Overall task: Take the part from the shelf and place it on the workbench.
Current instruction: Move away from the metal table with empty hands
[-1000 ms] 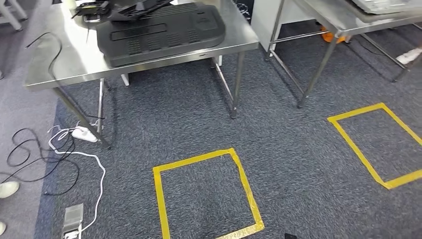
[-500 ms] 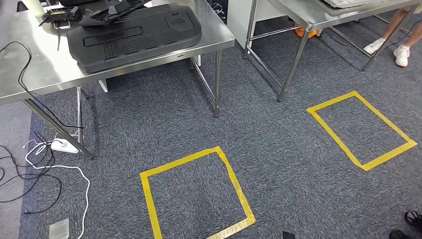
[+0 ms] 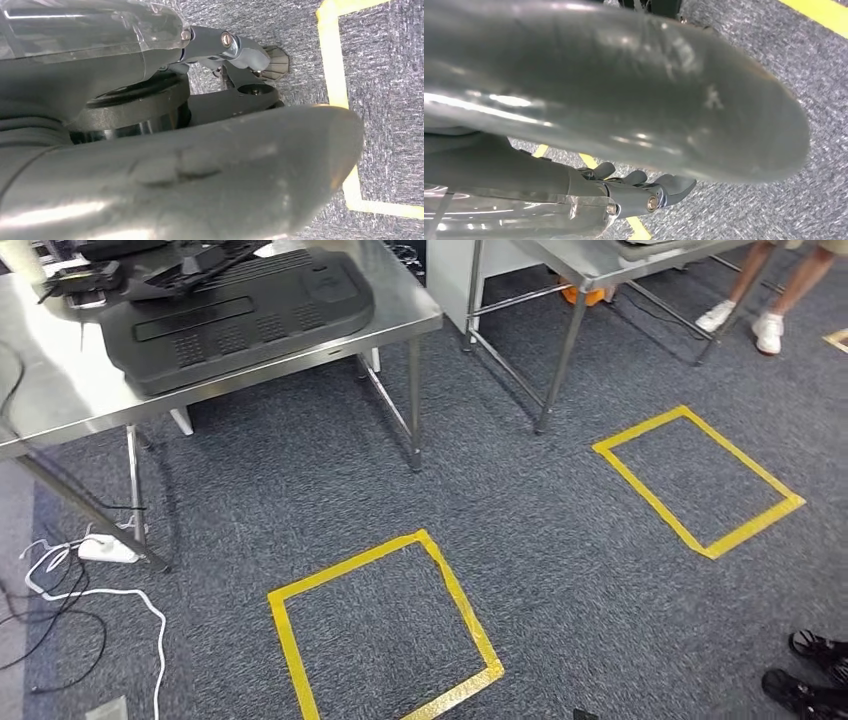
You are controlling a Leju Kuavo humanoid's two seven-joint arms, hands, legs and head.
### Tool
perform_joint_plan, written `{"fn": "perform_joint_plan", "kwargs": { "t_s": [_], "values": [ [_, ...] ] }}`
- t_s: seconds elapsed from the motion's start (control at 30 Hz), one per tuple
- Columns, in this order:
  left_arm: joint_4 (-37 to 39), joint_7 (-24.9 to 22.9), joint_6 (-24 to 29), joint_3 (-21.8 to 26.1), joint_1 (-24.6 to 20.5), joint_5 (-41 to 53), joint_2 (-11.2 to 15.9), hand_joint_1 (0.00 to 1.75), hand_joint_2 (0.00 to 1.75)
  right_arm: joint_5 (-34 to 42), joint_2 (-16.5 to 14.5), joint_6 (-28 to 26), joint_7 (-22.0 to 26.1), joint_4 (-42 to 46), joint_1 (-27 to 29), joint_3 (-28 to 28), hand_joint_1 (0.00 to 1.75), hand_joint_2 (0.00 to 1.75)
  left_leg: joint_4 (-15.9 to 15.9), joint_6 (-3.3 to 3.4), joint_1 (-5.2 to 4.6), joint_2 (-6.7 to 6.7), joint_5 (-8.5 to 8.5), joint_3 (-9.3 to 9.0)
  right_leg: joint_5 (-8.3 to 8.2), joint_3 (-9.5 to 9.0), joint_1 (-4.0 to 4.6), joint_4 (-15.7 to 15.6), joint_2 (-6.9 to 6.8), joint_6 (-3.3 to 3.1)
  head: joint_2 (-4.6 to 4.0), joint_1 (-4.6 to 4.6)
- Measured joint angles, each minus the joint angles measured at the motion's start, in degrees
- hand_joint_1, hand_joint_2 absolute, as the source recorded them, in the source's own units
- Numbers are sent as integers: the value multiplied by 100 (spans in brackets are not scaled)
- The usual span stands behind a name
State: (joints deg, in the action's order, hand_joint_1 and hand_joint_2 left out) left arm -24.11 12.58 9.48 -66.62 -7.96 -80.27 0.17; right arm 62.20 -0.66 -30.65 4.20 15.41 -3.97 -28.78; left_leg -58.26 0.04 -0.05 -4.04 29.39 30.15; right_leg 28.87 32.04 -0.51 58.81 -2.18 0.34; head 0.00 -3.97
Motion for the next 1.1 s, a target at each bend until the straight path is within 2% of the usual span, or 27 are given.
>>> {"fn": "perform_joint_plan", "kwargs": {
  "t_s": [0.07, 0.1, 0.17, 0.2, 0.23, 0.27, 0.3, 0.33, 0.4, 0.43, 0.47, 0.53, 0.6, 0.63, 0.7, 0.73, 0.77, 0.8, 0.83, 0.9, 0.93, 0.97, 1.03, 1.07, 1.1],
  "values": [
    [-7, 21, 7, 0, -6, -7, 2, 0, 0, 23, 1, 2, -7, 0, 11, -29, 0, 0, -72, -67, 17, 45, 77, 4, -31, 5, -13, -28, 63, -81, 0, 37],
    [-10, 28, 8, 0, -7, -11, 3, 0, 0, 42, 3, -2, -8, 0, 10, -39, 0, 0, -229, -99, 29, 118, 197, 57, -50, 8, -23, -43, 92, -120, 0, 58],
    [-15, 34, 5, 0, -3, -15, 5, 0, 0, 70, 9, -9, -4, 0, 1, -63, 0, 0, -891, -141, 44, 280, 582, 323, -68, 21, -25, -51, 163, -170, 0, 110],
    [-15, 36, 2, 0, 0, -16, 7, 0, 0, 77, 11, -12, -3, 0, 0, -80, 0, 0, -1275, -150, 49, 316, 752, 487, -71, 27, -19, -49, 203, -181, 0, 126],
    [-15, 37, -2, 0, 5, -16, 8, 0, 0, 86, 11, -15, -2, 0, 2, -102, 0, 0, -1556, -152, 50, 334, 837, 607, -73, 28, -14, -47, 251, -186, 0, 132],
    [-15, 38, -4, 0, 8, -19, 8, 0, 0, 104, 11, -20, 0, 0, 6, -121, 0, 0, -1636, -146, 50, 345, 806, 641, -73, 26, -12, -43, 303, -187, 0, 137],
    [-15, 37, -6, 0, 12, -27, 9, 0, 0, 131, 11, -27, 2, 1, 8, -137, 0, 0, -1489, -131, 50, 360, 664, 573, -73, 21, -11, -38, 359, -186, 0, 140],
    [-15, 32, -9, 0, 17, -38, 9, 0, 0, 163, 11, -38, 4, 4, 9, -148, 0, 0, -1147, -109, 51, 393, 445, 420, -72, 13, -11, -30, 418, -183, 0, 144],
    [-15, 19, -27, 0, 29, -58, 13, 0, 0, 222, 10, -67, 7, 16, 2, -171, 0, 0, -391, -61, 58, 571, 108, 107, -67, 22, -6, -4, 528, -155, 0, 155],
    [-15, 14, -38, 0, 35, -60, 15, 0, 0, 242, 10, -83, 13, 24, -2, -186, 0, 0, -162, -47, 56, 643, 39, 26, -71, 42, -7, 9, 573, -127, 0, 159],
    [-16, 11, -46, 0, 41, -59, 17, 0, 0, 254, 10, -96, 27, 29, -2, -205, 0, 0, -69, -35, 49, 688, 39, 6, -80, 66, -12, 15, 615, -88, 0, 162],
    [-21, 7, -51, 0, 47, -58, 17, 0, 0, 273, 12, -112, 73, 35, 13, -239, 0, 0, -21, 6, 43, 625, 21, 10, -99, 94, -27, 10, 675, -7, 0, 163],
    [-33, 3, -48, 0, 51, -61, 16, 0, 0, 310, 15, -118, 125, 39, 25, -269, 0, 0, 46, 84, 64, 526, -24, -5, 18, 162, -27, 162, 562, 52, 0, 135],
    [-38, 3, -46, 0, 55, -65, 16, 0, 0, 335, 16, -118, 146, 42, 19, -280, 0, 0, 76, 118, 76, 463, -43, -11, 168, 265, -28, 396, 464, 73, 0, 103],
    [-41, 3, -38, 0, 69, -72, 18, 0, 0, 378, 16, -110, 174, 46, 4, -296, 0, 0, 83, 148, 60, 337, -47, -9, 527, 584, -38, 1096, 313, 115, 0, 38],
    [-41, 4, -30, 0, 74, -74, 20, 0, 0, 397, 16, -99, 185, 46, 1, -302, 0, 0, 81, 150, 53, 272, -45, -8, 635, 719, -45, 1400, 287, 134, 0, 25],
    [-41, 15, -21, 0, 75, -73, 21, 0, 0, 414, 16, -88, 199, 46, 7, -309, 0, 0, 78, 151, 49, 211, -41, -10, 640, 773, -50, 1537, 269, 148, 0, 21],
    [-42, 31, -14, 0, 74, -69, 21, 0, 0, 431, 16, -77, 217, 46, 14, -317, 0, 0, 74, 148, 49, 156, -35, -12, 547, 731, -53, 1474, 249, 155, 0, 17],
    [-46, 51, -9, 0, 71, -65, 21, 0, 0, 449, 16, -65, 237, 46, 20, -323, 0, 0, 68, 139, 51, 104, -25, -18, 364, 580, -55, 1185, 206, 155, 0, 9],
    [-56, 90, -8, 0, 62, -60, 24, 0, 0, 492, 17, -42, 279, 46, 11, -330, 0, 0, 43, 96, 35, 8, 8, -30, 44, 207, -34, 412, -17, 125, 0, -25],
    [-62, 105, -9, 0, 54, -59, 26, 0, 0, 519, 16, -30, 299, 47, 0, -330, 0, 0, 29, 67, 19, -36, 25, -35, -39, 89, -15, 144, -100, 91, 0, -31],
    [-64, 119, -10, 0, 44, -59, 27, 0, 0, 547, 15, -22, 320, 48, -7, -331, 0, 0, 21, 39, 5, -75, 36, -39, -51, 48, 5, 24, -148, 53, 0, -25],
    [-68, 133, -11, 0, 21, -58, 30, 0, 0, 598, 13, -7, 352, 48, -3, -331, 0, 0, 25, -17, -2, -152, 48, -59, -56, 65, 23, 4, -54, -28, 0, 12],
    [-69, 136, -11, 0, 11, -58, 31, 0, 0, 613, 10, 4, 365, 48, 4, -331, 0, 0, 3, -54, 9, -131, 78, -71, -70, 64, 16, -11, -9, -64, 0, 26],
    [-72, 136, -12, 0, 3, -58, 33, 0, 0, 624, 9, 15, 375, 48, 6, -331, 0, 0, -80, -89, 19, -54, 155, -55, -86, 63, 6, -27, 42, -101, 0, 41]
  ]
}}
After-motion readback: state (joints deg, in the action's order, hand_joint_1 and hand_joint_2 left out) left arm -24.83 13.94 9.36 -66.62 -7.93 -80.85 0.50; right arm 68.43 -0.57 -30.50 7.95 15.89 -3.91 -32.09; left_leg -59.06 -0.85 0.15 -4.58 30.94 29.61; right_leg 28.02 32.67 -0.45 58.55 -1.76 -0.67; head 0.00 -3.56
